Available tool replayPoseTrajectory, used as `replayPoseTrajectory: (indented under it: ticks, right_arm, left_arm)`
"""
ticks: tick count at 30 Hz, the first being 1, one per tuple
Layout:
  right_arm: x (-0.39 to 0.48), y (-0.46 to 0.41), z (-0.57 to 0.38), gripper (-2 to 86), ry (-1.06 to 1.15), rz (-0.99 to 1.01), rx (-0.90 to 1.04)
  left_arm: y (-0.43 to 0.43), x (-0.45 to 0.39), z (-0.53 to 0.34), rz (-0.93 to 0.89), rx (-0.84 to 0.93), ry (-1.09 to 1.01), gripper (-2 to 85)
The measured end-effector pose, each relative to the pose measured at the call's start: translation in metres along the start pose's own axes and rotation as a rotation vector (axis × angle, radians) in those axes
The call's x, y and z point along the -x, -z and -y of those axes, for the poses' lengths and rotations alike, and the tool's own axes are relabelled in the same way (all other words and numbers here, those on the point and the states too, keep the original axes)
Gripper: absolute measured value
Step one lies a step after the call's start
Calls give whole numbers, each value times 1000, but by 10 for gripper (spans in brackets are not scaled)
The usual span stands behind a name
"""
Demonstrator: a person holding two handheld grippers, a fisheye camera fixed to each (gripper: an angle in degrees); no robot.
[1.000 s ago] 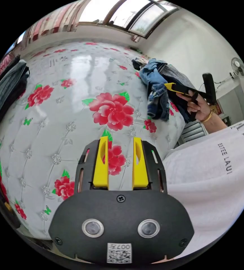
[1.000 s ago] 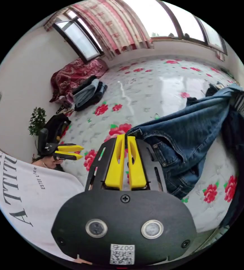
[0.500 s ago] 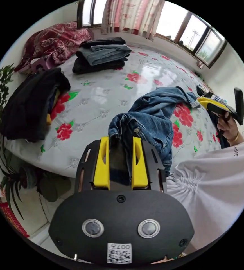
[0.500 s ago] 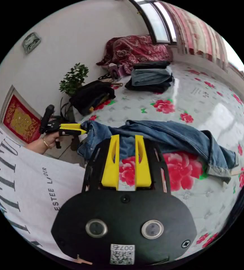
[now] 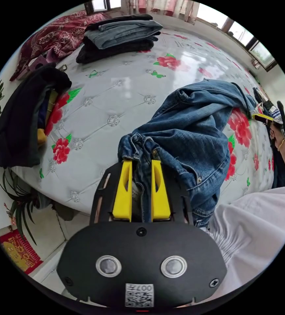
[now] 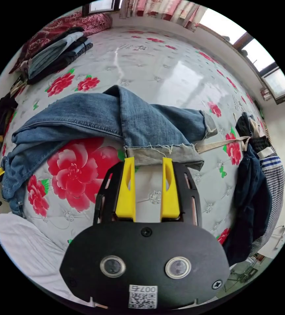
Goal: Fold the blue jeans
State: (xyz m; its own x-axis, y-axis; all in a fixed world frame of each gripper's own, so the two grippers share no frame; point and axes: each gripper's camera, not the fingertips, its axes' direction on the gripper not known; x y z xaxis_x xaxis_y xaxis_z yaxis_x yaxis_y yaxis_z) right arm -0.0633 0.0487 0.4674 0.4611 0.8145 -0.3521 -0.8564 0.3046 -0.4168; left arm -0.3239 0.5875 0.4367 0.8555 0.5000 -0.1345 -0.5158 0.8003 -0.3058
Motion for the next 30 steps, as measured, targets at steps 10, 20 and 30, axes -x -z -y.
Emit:
replayPoseTrajectory:
  ticks: [10,20,30]
  right_arm:
    - [-97,136,83,4,-83,486,-250]
    - [-184,201,197,48,-285,326,-479]
    - [-133,46,98,79,-88,126,-41]
  left_arm:
    - [111,41,61,44,-152,59,34]
    - [172,69,119,60,-234,123,44]
    - [215,101,82,-73,-266,242,129]
